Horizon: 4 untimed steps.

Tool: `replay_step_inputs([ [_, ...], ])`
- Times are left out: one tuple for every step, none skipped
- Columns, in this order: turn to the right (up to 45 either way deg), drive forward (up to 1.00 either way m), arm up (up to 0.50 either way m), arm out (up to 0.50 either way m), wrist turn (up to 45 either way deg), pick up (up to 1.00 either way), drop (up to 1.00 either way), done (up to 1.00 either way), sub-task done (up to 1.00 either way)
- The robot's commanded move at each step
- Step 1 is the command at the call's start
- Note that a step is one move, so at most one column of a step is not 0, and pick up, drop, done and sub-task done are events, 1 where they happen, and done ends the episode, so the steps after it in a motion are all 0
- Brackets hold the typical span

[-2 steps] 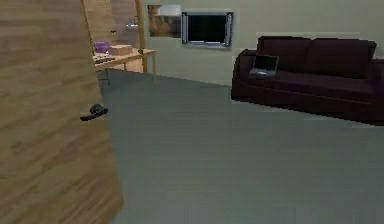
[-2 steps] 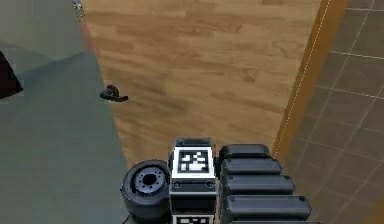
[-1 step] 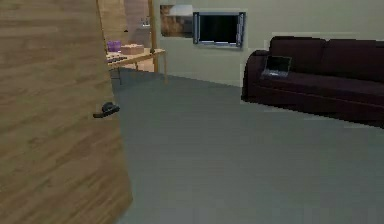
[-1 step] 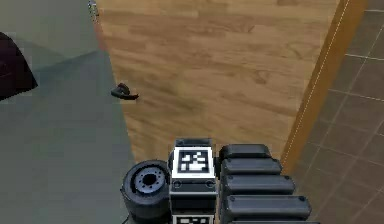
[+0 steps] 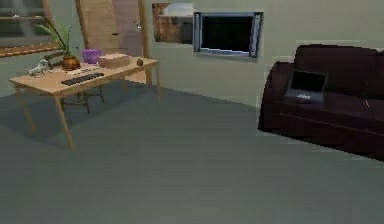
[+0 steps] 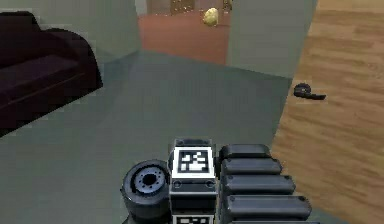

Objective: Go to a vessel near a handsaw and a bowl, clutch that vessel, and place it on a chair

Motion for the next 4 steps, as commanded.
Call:
replay_step_inputs([
  [-3.0,0.00,0.00,0.00,0.0,0.00,0.00,0.00,0.00],
  [0.0,0.45,0.00,0.00,0.0,0.00,0.00,0.00,0.00],
  [-45.0,0.00,0.00,0.00,0.0,0.00,0.00,0.00,0.00],
  [-9.0,0.00,0.00,0.00,0.0,0.00,0.00,0.00,0.00],
])
